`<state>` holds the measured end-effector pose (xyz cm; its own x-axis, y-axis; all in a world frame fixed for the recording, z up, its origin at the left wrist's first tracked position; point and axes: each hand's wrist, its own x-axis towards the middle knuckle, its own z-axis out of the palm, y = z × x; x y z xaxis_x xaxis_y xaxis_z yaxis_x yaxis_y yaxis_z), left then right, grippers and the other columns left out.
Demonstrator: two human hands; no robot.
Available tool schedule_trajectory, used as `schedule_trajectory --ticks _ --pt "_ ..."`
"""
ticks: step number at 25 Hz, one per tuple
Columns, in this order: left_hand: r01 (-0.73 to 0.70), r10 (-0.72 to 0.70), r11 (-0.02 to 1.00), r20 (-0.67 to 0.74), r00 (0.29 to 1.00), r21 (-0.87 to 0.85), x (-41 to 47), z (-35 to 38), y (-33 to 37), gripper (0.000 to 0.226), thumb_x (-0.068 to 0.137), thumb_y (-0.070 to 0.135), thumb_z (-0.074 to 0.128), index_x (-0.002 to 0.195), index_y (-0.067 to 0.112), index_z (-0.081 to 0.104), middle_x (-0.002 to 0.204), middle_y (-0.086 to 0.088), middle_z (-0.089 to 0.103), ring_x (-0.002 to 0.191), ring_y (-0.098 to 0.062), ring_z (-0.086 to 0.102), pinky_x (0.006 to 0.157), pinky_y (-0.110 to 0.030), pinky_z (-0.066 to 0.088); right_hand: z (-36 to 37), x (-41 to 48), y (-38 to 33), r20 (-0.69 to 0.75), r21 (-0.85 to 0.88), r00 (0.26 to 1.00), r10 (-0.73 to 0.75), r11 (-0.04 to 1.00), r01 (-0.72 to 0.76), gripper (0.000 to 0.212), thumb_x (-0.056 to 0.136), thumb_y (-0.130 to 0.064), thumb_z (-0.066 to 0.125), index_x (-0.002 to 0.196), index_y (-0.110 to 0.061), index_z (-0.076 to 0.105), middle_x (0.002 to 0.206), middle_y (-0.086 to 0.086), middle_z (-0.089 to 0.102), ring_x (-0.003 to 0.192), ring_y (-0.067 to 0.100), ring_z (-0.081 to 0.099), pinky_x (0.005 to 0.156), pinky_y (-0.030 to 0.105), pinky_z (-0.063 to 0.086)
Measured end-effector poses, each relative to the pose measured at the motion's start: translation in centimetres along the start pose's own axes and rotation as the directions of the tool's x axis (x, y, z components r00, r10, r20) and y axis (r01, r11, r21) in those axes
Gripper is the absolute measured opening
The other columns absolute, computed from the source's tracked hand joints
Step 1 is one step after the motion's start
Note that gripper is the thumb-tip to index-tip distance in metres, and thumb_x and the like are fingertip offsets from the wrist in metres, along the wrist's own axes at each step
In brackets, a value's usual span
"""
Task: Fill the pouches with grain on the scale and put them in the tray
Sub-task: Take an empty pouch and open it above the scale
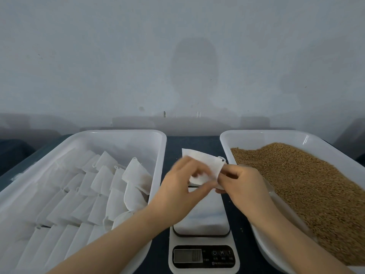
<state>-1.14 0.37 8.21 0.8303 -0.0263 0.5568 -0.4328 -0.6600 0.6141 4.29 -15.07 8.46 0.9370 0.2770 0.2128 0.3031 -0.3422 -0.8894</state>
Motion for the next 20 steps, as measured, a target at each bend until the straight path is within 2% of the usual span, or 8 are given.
schedule_trajectory --ticks 2,4,8,12,14,17,18,20 --pt "0.138 -0.134 0.990 -0.120 0.984 0.022 0.4 -0.2 -0.6 0.040 0.088 0.026 0.066 0.121 0.034 0.047 0.115 0.017 0.044 0.103 0.004 0.045 0.085 -0.012 0.039 -0.4 0.0 0.0 0.033 -0.008 0.998 0.046 0.999 -0.046 0.003 0.081 -0.036 0.070 0.083 -0.034 0.071 0.066 -0.026 0.066 0.058 0.000 0.067 0.048 0.009 0.043" --pt "0.336 -0.337 0.941 -0.041 0.941 -0.040 0.9 -0.6 -1.4 0.061 0.089 0.024 0.065 0.139 0.033 0.032 0.119 0.018 0.045 0.111 0.000 0.047 0.087 -0.013 0.043 -0.8 -0.1 0.2 0.080 -0.027 0.992 0.093 0.995 -0.091 0.010 0.078 -0.042 0.071 0.083 -0.033 0.071 0.070 -0.019 0.069 0.060 0.002 0.068 0.060 0.018 0.051" --pt "0.477 -0.459 0.872 0.151 0.875 -0.114 0.9 -0.8 -2.9 0.058 0.088 0.014 0.067 0.136 0.032 0.039 0.084 0.007 0.068 0.078 0.001 0.062 0.065 -0.005 0.045 -1.6 -0.1 0.7 0.016 -0.115 0.995 0.101 0.988 -0.098 0.012 0.083 -0.036 0.068 0.091 -0.030 0.074 0.072 -0.016 0.070 0.063 0.002 0.068 0.065 0.025 0.055" --pt "0.495 -0.478 0.862 0.149 0.866 -0.110 1.0 -0.6 -3.0 0.057 0.089 0.013 0.066 0.137 0.031 0.040 0.089 0.006 0.072 0.082 -0.010 0.064 0.071 -0.013 0.051 -1.9 -0.1 0.7 -0.029 -0.166 0.997 0.074 0.983 -0.077 0.014 0.084 -0.031 0.066 0.095 -0.029 0.074 0.074 -0.016 0.071 0.064 0.000 0.067 0.071 0.029 0.056" --pt "0.384 -0.386 0.922 0.121 0.914 0.041 0.7 -0.5 -2.7 0.076 0.082 0.028 0.074 0.143 0.036 0.028 0.125 0.018 0.056 0.107 -0.001 0.054 0.086 -0.005 0.040 -1.7 -0.1 0.6 0.003 -0.163 0.997 0.081 0.983 -0.079 0.011 0.082 -0.031 0.067 0.090 -0.032 0.074 0.070 -0.020 0.070 0.062 0.000 0.066 0.063 0.022 0.053" --pt "-0.033 -0.015 0.949 0.149 0.989 0.315 0.2 0.2 -1.6 0.105 0.066 0.059 0.074 0.148 0.038 0.012 0.148 0.022 0.024 0.139 0.006 0.009 0.111 -0.020 0.011 -1.2 -0.5 -0.1 0.092 -0.149 0.993 0.073 0.987 -0.059 0.014 0.082 -0.030 0.064 0.072 -0.039 0.069 0.062 -0.025 0.066 0.059 -0.006 0.063 0.046 0.007 0.040" --pt "-0.124 0.067 0.927 0.171 0.983 0.354 0.1 0.7 -1.2 0.103 0.067 0.060 0.072 0.149 0.034 0.016 0.151 0.017 0.026 0.140 0.005 0.006 0.112 -0.022 0.009 -1.0 -0.6 -0.1 0.109 -0.157 0.992 0.062 0.987 -0.044 0.017 0.083 -0.031 0.063 0.067 -0.037 0.068 0.062 -0.021 0.067 0.059 -0.006 0.062 0.045 0.007 0.040" --pt "-0.143 0.086 0.930 0.177 0.980 0.339 -0.1 1.7 -0.9 0.089 0.073 0.053 0.073 0.145 0.023 0.032 0.147 0.009 0.040 0.138 0.002 0.021 0.111 -0.022 0.014 -0.9 -0.8 -0.5 0.122 -0.173 0.992 0.045 0.985 -0.023 0.020 0.084 -0.034 0.061 0.065 -0.033 0.068 0.062 -0.014 0.067 0.060 -0.004 0.062 0.046 0.007 0.042"
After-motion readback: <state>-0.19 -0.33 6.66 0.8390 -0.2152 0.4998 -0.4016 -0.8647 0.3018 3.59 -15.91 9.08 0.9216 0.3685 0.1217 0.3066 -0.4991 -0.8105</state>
